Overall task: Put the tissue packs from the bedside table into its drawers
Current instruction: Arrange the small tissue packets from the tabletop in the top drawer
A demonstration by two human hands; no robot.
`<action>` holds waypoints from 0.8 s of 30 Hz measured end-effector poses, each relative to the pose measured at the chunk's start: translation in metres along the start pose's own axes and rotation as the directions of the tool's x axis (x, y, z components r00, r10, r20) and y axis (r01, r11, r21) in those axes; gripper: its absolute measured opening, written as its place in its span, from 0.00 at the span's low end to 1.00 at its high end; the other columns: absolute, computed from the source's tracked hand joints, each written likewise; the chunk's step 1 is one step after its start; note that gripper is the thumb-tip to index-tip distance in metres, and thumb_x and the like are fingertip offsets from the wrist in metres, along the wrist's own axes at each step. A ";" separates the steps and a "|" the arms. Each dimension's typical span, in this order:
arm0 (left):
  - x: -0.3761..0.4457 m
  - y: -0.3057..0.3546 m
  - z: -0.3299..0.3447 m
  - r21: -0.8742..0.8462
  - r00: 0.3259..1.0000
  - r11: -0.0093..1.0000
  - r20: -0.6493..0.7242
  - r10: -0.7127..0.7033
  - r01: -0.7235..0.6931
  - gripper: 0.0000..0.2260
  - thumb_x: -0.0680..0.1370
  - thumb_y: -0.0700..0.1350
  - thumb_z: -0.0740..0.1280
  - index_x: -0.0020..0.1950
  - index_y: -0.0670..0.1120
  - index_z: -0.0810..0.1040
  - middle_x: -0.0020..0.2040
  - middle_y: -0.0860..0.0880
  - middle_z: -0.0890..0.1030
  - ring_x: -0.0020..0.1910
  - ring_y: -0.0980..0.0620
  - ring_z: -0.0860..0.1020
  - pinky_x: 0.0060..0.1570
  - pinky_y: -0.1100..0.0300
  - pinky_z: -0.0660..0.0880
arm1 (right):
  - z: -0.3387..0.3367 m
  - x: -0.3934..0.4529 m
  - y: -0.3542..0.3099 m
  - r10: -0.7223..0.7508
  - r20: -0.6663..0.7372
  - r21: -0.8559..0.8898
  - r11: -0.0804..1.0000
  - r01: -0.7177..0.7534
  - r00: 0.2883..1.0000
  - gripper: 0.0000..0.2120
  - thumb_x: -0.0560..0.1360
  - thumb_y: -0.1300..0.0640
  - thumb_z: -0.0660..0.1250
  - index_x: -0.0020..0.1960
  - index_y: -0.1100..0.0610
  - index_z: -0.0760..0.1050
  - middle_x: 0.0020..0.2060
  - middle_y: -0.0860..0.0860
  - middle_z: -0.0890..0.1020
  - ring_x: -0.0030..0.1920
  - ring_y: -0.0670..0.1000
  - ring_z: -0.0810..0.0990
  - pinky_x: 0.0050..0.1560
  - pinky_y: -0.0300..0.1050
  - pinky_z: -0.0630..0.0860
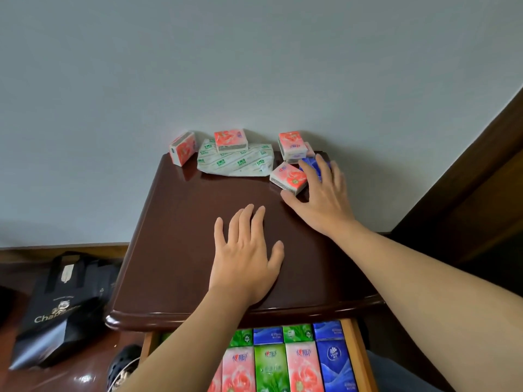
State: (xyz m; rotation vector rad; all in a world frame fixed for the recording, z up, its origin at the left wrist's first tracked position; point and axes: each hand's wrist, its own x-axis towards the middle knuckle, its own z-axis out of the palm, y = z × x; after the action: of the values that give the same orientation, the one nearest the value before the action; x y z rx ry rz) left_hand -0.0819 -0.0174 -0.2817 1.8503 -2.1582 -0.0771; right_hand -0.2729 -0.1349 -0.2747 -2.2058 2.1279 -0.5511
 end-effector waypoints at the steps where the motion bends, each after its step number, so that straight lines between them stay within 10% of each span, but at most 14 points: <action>1: -0.001 0.000 0.000 -0.012 1.000 1.000 -0.010 -0.001 0.001 0.33 0.82 0.63 0.50 0.84 0.49 0.53 0.83 0.49 0.57 0.82 0.50 0.55 0.81 0.40 0.48 | 0.001 0.001 0.000 0.001 0.012 0.006 1.000 -0.001 1.000 0.42 0.73 0.24 0.55 0.82 0.41 0.56 0.84 0.51 0.55 0.83 0.61 0.48 0.82 0.61 0.51; 13: -0.003 -0.001 -0.016 -0.294 0.998 0.956 -0.049 -0.028 0.013 0.32 0.82 0.61 0.57 0.84 0.60 0.47 0.83 0.48 0.52 0.82 0.48 0.53 0.81 0.42 0.48 | -0.020 -0.079 -0.009 -0.173 0.055 0.062 0.984 0.169 0.983 0.36 0.74 0.26 0.59 0.79 0.38 0.61 0.80 0.46 0.60 0.79 0.59 0.55 0.75 0.59 0.69; 24: -0.010 0.003 -0.018 -0.286 0.988 0.956 -0.113 -0.101 0.065 0.29 0.72 0.70 0.63 0.66 0.53 0.72 0.71 0.49 0.67 0.70 0.47 0.66 0.74 0.49 0.62 | -0.038 -0.122 -0.007 -0.049 0.014 0.241 0.970 0.044 0.999 0.42 0.70 0.45 0.66 0.82 0.54 0.59 0.76 0.50 0.63 0.73 0.55 0.61 0.76 0.52 0.63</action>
State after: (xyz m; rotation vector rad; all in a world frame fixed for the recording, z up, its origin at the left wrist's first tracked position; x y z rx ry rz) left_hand -0.0786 -0.0047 -0.2660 1.7314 -1.8744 -0.2634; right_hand -0.2769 -0.0075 -0.2655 -2.1224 1.8896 -0.7429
